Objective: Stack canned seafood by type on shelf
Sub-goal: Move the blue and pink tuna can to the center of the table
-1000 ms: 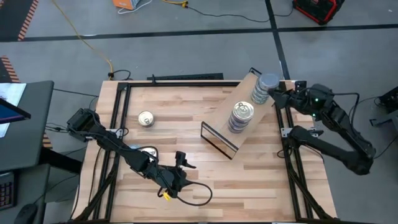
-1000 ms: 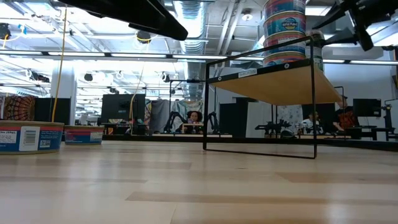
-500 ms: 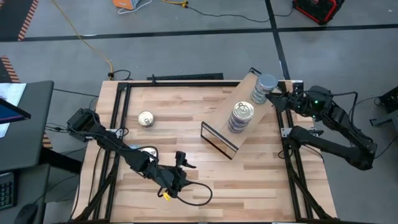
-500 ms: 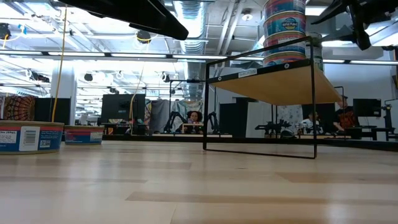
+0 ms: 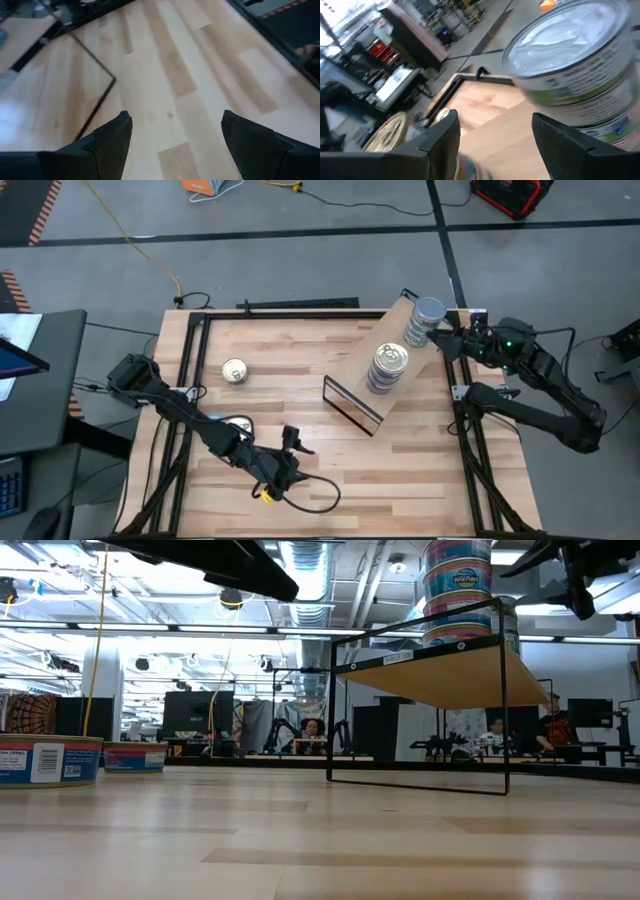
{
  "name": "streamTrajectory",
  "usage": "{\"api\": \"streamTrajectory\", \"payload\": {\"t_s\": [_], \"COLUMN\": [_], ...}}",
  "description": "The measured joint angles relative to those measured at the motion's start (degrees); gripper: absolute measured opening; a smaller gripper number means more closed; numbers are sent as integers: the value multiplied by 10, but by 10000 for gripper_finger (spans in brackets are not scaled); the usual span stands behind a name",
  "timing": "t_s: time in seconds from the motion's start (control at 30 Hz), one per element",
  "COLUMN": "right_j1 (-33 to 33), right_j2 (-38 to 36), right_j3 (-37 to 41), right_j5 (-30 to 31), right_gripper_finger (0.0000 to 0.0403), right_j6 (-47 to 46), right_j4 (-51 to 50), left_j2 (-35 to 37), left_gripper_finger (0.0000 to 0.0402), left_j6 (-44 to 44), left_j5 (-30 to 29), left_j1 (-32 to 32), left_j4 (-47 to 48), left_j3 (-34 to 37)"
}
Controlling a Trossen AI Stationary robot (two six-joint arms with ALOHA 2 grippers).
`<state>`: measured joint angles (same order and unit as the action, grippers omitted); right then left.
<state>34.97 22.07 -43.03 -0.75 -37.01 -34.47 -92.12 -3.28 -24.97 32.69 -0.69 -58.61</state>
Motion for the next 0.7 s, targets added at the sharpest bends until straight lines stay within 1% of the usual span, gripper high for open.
{"api": "streamTrajectory", "payload": {"t_s": [0.1,0.17,0.3,0.4,0.47,0.53,0.63,0.7], "right_j1": [-20,-42,-109,-176,-222,-267,-329,-366], "right_j2": [-4,-8,-11,-10,-2,12,51,79], "right_j3": [0,0,-1,-1,-1,-1,-1,-1], "right_j5": [-30,-46,-76,-80,-69,-43,14,52], "right_gripper_finger": [271,271,271,271,271,271,271,271], "right_j6": [21,45,112,166,202,241,315,368], "right_j4": [11,27,98,156,197,234,279,302], "left_j2": [17,42,106,152,181,205,232,241], "left_gripper_finger": [293,293,293,293,293,293,293,293], "left_j6": [-1,11,100,179,215,243,296,347], "left_j5": [19,9,-8,-13,-17,-32,-85,-107], "left_j1": [16,29,34,28,24,21,9,-9], "left_j4": [11,37,161,245,286,332,431,501], "left_j3": [0,0,-1,-1,-1,-1,-1,-1]}}
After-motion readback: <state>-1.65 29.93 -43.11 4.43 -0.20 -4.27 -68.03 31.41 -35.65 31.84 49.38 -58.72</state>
